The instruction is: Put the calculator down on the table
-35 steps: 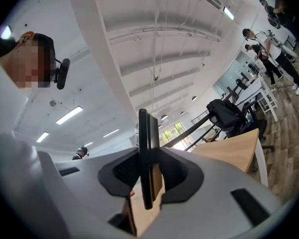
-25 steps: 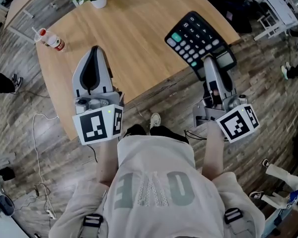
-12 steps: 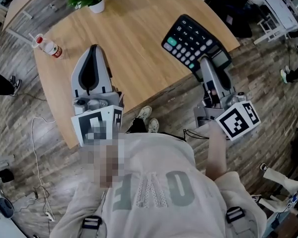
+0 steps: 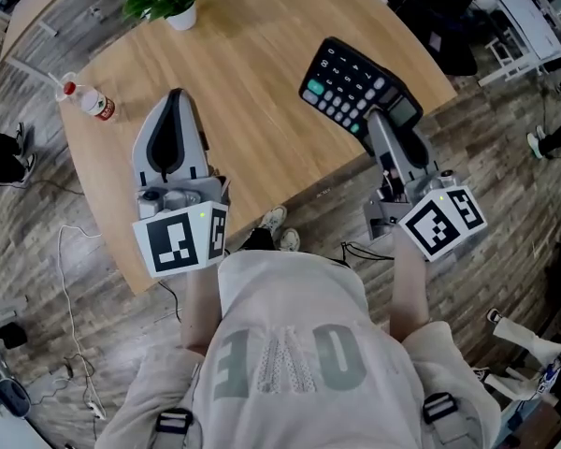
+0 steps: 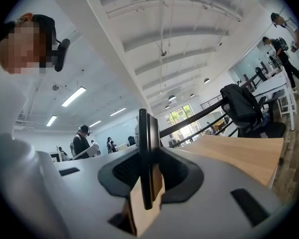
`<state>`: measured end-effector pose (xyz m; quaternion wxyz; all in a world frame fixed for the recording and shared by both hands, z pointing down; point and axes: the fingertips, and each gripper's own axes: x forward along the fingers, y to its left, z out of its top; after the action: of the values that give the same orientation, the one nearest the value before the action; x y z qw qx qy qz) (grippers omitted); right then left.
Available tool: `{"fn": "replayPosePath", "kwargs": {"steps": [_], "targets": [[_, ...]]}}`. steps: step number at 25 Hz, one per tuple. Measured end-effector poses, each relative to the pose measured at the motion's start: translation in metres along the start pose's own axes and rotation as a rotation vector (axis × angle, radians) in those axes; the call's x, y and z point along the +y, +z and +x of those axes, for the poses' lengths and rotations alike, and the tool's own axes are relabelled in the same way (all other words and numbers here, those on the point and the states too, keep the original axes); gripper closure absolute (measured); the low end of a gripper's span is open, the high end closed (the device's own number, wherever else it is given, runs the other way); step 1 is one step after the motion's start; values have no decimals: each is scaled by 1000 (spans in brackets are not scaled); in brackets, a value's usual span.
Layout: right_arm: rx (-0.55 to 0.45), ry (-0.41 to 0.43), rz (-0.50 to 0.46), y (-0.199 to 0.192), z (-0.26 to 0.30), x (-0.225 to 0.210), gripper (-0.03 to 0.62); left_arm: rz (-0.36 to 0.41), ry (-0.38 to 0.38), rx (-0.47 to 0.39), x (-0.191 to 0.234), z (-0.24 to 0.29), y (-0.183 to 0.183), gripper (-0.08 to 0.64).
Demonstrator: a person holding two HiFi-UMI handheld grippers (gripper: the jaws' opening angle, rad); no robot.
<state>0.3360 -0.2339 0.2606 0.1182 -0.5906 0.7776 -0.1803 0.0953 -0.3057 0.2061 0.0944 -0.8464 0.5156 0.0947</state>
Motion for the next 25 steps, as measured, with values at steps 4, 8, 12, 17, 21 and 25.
{"fn": "replayPosePath", "kwargs": {"steps": [4, 8, 12, 17, 21, 25], "targets": [[93, 74, -57, -2, 32, 1, 489, -15, 1, 29, 5, 5, -17, 552], [237, 186, -182, -11, 71, 9, 491, -36, 22, 56, 17, 2, -34, 552], [417, 300, -359, -28, 100, 9, 491, -33, 38, 67, 20, 1, -41, 552], [635, 400, -557, -55, 129, 8, 491, -45, 72, 98, 29, -3, -57, 552], [821, 515, -717, -85, 157, 11, 491, -70, 97, 132, 42, -1, -76, 552], [1046, 653, -818, -125, 174, 11, 491, -99, 110, 176, 50, 5, -102, 552]]}}
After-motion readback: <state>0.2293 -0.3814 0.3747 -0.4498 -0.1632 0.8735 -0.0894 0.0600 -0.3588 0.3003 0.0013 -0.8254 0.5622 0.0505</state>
